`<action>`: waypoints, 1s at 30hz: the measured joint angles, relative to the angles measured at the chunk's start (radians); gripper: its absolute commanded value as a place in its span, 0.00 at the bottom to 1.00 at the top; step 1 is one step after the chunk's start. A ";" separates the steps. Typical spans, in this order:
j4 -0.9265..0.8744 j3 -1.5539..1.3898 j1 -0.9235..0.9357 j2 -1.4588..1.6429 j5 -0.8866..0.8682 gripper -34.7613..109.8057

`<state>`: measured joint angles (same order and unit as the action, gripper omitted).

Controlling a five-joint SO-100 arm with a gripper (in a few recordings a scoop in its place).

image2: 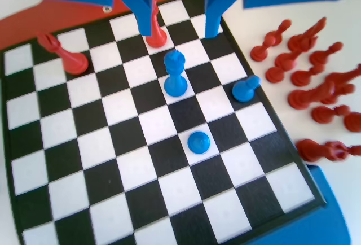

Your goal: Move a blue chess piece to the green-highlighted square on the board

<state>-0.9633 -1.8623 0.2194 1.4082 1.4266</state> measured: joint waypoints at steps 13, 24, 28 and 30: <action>0.083 -0.060 -0.012 -0.101 0.006 0.34; 0.129 -0.080 0.000 -0.104 0.023 0.34; 0.132 -0.080 -0.005 -0.104 0.023 0.34; 0.132 -0.080 -0.005 -0.104 0.023 0.34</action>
<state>-0.8314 -1.9420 0.2148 1.3039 1.4496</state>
